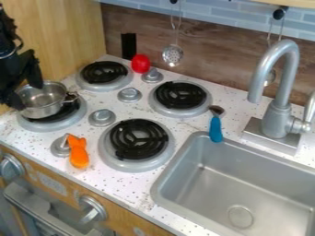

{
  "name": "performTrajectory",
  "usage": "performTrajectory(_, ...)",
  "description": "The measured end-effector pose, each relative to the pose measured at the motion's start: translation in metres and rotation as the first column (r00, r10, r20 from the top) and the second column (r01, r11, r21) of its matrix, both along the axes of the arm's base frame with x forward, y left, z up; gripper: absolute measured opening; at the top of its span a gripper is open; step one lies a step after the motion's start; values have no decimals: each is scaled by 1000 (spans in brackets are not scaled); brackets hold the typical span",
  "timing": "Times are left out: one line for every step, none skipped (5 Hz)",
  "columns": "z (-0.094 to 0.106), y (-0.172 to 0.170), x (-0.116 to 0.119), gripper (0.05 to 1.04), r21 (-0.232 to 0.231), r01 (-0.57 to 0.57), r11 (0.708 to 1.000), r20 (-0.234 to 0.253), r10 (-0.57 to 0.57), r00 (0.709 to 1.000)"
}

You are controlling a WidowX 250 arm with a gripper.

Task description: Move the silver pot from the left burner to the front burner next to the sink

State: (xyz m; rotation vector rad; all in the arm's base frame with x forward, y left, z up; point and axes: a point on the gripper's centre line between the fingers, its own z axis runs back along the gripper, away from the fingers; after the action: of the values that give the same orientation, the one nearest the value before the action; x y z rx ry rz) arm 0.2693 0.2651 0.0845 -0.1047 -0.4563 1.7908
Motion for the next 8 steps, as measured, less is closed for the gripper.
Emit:
performTrajectory(-13,15,1,1001,-35,-10,999,7,10,1000)
performTrajectory(-30,19,2,1001,-43,-9,999,-32,7,999)
performTrajectory(-39,22,1,948,-55,-14,998,-62,10,998)
performTrajectory(-47,21,2,659,-65,-15,998,-77,10,997)
performTrajectory(-48,19,2,365,-65,-10,998,-94,4,996)
performTrajectory(-45,12,-1,164,-110,-10,994,-102,-1,995)
performTrajectory(-25,7,1,94,-103,24,994,-76,-32,997)
performTrajectory(-12,-5,6,91,-93,72,993,-52,-77,996)
